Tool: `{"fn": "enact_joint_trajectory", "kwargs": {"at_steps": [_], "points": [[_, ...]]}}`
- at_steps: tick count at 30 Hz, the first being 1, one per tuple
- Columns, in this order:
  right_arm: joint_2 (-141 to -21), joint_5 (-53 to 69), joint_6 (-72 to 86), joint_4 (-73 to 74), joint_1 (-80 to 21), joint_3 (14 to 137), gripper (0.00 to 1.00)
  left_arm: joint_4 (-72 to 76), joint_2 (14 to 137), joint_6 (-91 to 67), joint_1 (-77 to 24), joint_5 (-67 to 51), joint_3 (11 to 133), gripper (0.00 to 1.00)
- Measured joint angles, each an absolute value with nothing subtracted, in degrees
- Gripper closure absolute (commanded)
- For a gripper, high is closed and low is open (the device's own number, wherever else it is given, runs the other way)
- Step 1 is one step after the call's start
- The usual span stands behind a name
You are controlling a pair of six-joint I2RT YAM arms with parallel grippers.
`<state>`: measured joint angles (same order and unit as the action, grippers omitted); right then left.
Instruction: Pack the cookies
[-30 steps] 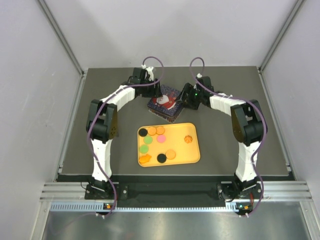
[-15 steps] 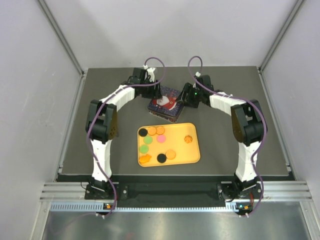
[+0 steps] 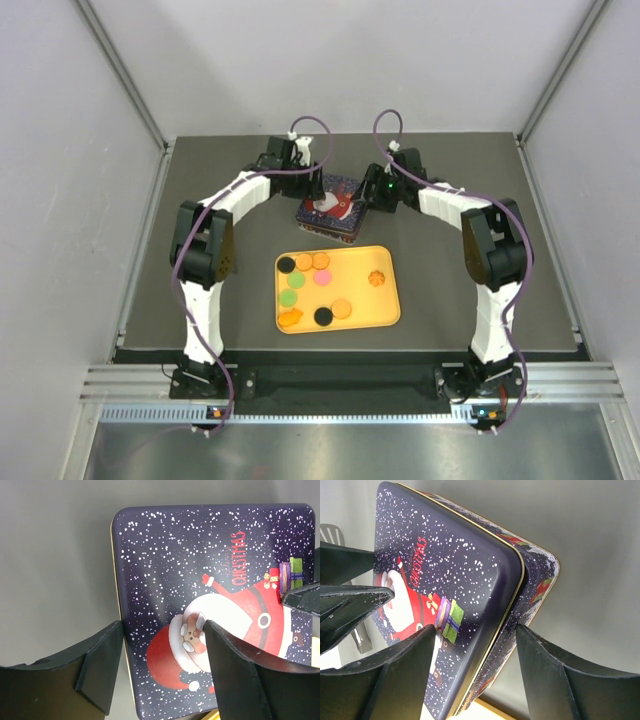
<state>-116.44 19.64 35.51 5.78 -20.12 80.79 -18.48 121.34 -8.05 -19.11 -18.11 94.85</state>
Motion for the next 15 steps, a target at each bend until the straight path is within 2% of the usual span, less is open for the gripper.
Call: {"fn": "enact_joint_trajectory", "kwargs": {"at_steps": [7,15], "points": [[-116.6,20.0,34.9,5.6,-20.1,80.8,0.29,-16.6,120.3,-10.6,-19.3,-15.9,93.0,0.27],[-117.2,21.1,34.4,5.6,-20.1,81.5,0.19,-14.5,119.8,-14.4,-17.9,-15.9,91.6,0.27]]}}
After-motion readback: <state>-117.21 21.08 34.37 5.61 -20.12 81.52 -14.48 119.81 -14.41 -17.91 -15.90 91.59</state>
